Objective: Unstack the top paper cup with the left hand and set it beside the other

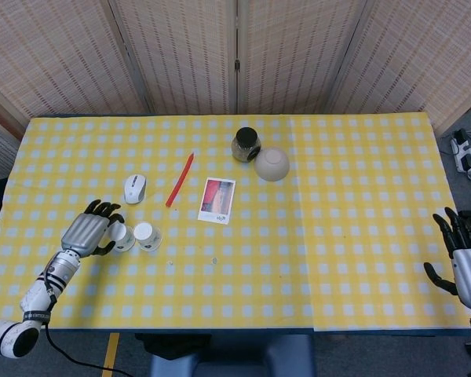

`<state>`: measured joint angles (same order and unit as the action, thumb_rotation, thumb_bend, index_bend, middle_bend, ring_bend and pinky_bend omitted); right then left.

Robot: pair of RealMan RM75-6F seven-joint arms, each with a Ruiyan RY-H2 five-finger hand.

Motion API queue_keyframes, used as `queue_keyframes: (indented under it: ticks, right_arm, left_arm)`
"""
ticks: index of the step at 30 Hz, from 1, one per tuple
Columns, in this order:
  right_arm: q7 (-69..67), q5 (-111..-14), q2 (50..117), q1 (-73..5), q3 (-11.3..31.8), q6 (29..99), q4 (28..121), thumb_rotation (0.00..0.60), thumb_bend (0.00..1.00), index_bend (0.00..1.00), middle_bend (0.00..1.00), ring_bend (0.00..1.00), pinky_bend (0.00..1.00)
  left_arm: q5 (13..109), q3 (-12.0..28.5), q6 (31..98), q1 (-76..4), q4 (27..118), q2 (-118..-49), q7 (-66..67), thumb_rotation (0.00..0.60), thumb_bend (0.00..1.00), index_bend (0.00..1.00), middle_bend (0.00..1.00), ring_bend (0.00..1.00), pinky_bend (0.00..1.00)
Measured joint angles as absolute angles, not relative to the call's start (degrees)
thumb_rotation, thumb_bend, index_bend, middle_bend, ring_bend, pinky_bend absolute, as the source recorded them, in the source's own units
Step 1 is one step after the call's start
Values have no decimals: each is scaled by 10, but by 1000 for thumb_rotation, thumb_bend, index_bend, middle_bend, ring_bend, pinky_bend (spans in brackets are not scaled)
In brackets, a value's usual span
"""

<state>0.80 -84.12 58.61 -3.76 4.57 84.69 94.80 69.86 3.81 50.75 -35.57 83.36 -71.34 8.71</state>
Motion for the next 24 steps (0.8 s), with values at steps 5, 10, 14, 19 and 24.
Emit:
queue_keyframes:
  ticks: [5, 10, 14, 19, 24]
  right_arm:
    - [8, -840, 586, -37, 46, 847, 949, 600, 339, 0, 0, 79, 0]
    - [9, -841, 585, -37, 46, 848, 950, 600, 338, 0, 0, 81, 0]
    - [9, -841, 585, -36, 46, 849, 951, 600, 339, 0, 0, 80, 0]
    - [10, -840, 583, -34, 46, 852, 953, 600, 339, 0, 0, 80, 0]
    - [6, -840, 579, -35, 47, 851, 955, 600, 339, 0, 0, 81, 0]
  left_arm:
    - [700, 37, 506, -355, 836, -713, 86, 600, 440, 310, 157, 114, 49]
    - [701, 37, 506, -355, 837, -714, 86, 600, 438, 260, 157, 110, 49]
    - [702, 37, 510, -354, 838, -714, 86, 600, 438, 199, 157, 102, 48]
    - [704, 38, 521, -349, 859, -701, 90, 600, 436, 109, 147, 78, 38]
    - [702, 50, 564, -333, 894, -675, 86, 600, 438, 105, 141, 79, 45]
